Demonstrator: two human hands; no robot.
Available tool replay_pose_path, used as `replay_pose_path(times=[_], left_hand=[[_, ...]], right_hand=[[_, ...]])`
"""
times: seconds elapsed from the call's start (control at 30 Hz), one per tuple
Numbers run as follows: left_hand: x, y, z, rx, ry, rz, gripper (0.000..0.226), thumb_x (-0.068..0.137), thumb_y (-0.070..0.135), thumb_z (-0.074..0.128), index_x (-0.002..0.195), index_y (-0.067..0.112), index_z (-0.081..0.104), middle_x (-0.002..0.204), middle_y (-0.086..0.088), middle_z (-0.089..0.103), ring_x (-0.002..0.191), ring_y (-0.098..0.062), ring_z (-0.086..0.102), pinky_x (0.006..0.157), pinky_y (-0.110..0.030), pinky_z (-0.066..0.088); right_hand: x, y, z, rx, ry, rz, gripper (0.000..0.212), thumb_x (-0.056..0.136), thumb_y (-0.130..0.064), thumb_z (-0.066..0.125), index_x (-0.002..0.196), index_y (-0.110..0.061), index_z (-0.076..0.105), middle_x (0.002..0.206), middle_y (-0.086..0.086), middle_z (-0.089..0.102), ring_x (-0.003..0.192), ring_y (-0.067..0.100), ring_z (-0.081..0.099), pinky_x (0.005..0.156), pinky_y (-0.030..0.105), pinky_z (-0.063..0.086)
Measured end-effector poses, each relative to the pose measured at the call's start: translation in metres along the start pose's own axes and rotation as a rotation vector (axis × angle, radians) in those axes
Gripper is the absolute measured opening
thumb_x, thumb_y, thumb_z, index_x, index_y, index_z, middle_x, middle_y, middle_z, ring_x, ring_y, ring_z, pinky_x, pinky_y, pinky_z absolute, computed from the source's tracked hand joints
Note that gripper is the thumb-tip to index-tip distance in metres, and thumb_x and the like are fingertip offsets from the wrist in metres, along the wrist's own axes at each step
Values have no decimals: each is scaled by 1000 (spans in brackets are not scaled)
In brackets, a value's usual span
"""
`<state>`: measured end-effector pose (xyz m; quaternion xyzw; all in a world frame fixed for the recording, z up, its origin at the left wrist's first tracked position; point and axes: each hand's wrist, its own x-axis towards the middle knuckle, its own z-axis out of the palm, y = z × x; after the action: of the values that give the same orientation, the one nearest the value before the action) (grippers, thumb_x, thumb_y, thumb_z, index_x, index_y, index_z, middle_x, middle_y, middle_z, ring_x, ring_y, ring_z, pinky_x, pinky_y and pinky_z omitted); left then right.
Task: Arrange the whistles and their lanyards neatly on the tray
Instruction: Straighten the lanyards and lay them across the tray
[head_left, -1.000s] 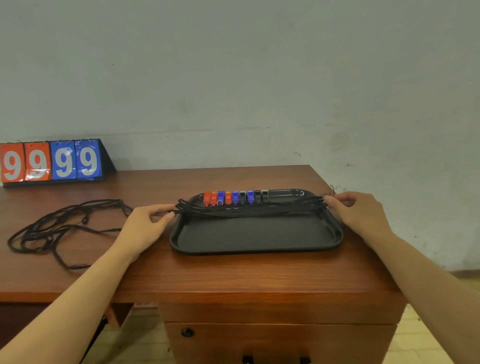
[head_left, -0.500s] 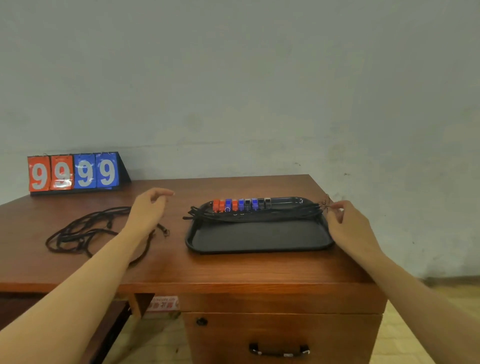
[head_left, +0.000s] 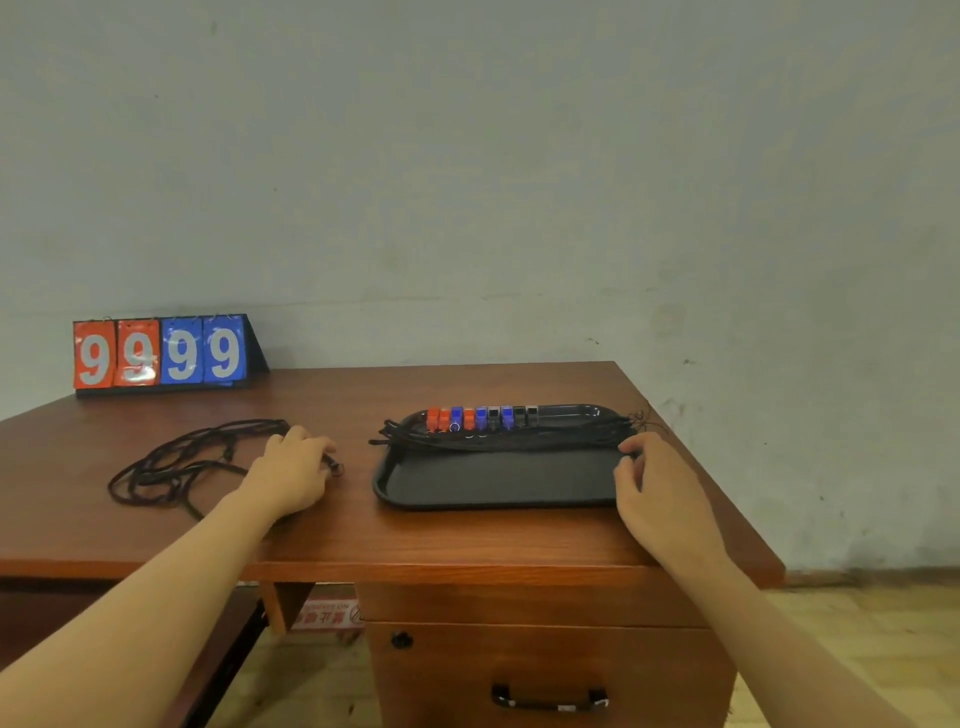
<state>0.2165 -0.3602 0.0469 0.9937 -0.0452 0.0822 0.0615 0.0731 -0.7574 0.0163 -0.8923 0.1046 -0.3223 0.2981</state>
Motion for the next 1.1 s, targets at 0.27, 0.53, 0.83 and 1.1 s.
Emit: replay_pose_path(times=[0.27,0.53,0.83,1.1], left_hand=[[-4,19,2,170,34,-50,13,102,36,50,101,23,52,121,-7,55,119,-29,49,98,-49,43],[-26,58,-38,-314,392,96,11,99,30,58,109,26,60,93,10,71,93,-16,66,97,-48,50],[-71,184,-26,-451,69,571,5,98,29,62,101,34,61,86,16,71,77,7,62,84,-25,54],[-71,205,-7,-480,36,615,10,98,32,63,107,35,64,88,18,72,89,4,66,97,-29,50]], right_hand=[[-1,2,1,28,-3,1,21,101,-26,51,121,-28,54,99,-11,61,82,0,59,75,17,49],[0,-1,1,60,22,-122,15,100,-32,54,114,-28,57,88,-19,56,87,5,58,77,24,52],[-5,-3,-2,5,-88,-322,40,96,-62,45,131,-41,50,95,-21,52,102,6,45,91,30,40],[-8,-4,-5,-39,-85,-442,13,102,-45,47,105,-40,59,85,-21,56,90,6,43,81,34,41]])
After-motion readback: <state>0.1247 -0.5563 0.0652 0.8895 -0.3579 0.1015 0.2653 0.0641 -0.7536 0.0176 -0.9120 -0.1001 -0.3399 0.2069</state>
